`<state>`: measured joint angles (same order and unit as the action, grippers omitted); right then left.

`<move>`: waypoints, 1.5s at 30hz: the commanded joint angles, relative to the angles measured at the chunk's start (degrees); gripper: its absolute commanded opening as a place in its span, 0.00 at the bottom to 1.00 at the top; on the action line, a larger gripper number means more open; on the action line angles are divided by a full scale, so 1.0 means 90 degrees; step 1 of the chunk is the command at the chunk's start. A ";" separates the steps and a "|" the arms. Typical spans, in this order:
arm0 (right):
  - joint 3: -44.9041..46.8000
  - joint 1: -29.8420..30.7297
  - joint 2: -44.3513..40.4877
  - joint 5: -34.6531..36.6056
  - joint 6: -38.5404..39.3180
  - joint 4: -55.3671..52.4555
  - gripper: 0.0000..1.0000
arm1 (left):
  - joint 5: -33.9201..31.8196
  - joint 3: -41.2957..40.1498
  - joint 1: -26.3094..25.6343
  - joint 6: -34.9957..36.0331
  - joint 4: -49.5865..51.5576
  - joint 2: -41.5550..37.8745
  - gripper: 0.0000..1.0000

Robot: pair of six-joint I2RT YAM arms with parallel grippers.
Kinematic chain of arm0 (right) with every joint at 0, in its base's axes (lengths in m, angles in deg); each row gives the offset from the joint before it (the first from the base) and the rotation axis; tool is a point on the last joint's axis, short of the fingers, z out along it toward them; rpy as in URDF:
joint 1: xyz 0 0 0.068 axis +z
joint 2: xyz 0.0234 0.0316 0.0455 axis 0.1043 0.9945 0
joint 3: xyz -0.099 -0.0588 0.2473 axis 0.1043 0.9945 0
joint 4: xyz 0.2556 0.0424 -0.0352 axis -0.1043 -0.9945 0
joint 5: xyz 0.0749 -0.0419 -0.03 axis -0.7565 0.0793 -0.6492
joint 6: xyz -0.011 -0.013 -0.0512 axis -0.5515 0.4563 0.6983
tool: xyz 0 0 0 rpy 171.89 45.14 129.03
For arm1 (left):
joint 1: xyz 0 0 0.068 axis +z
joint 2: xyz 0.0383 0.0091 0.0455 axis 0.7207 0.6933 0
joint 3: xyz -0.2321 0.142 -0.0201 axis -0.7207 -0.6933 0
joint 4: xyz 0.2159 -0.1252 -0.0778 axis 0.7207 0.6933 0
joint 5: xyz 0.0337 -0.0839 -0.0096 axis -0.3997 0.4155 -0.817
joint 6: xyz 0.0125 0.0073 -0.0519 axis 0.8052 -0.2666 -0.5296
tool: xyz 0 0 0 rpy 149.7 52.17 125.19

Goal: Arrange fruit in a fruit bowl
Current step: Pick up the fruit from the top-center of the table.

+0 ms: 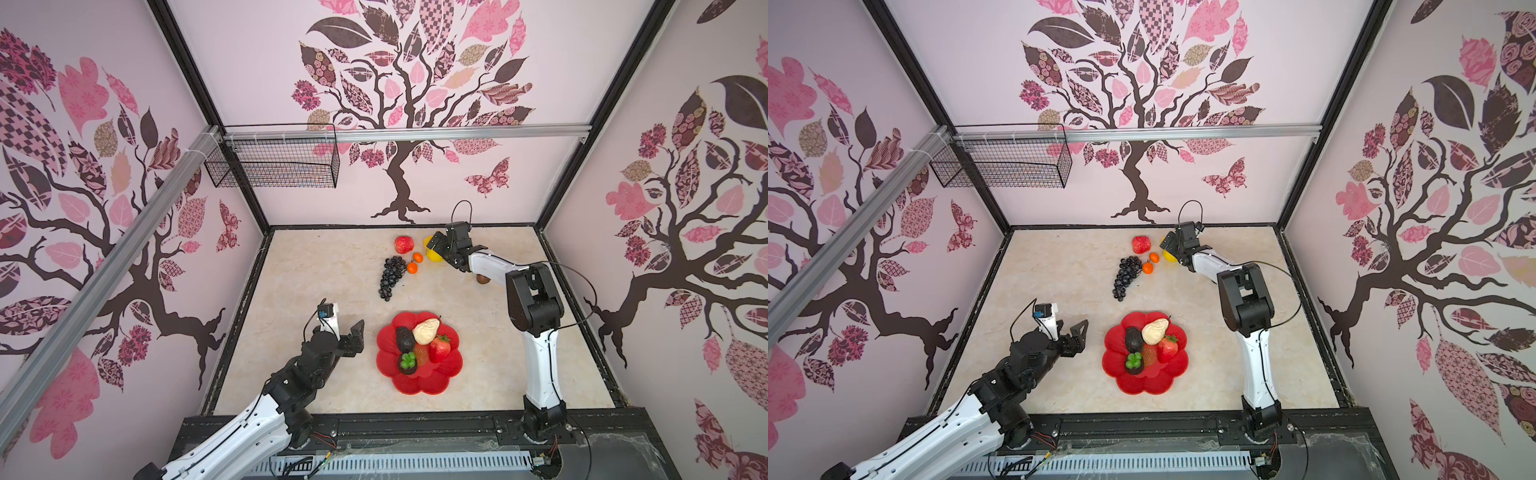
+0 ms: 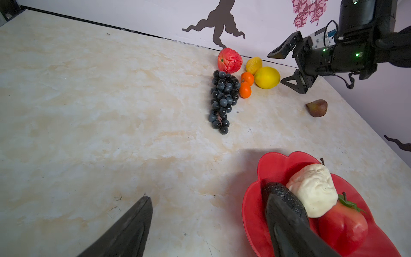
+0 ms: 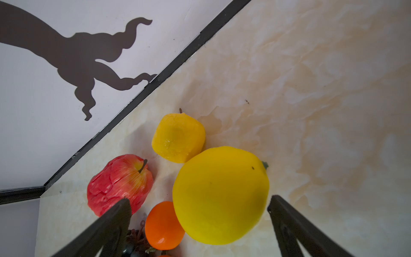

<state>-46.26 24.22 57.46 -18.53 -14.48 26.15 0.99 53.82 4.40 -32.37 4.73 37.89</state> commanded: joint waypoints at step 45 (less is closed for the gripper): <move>0.2058 0.0067 -0.1559 -0.0399 0.1082 0.1226 0.69 | 0.0064 -0.0067 0.0024 -0.0041 -0.0225 0.0299 0.86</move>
<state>-29.72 24.29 50.31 -19.99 -8.88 33.82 0.77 53.82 4.40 -32.69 4.56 39.87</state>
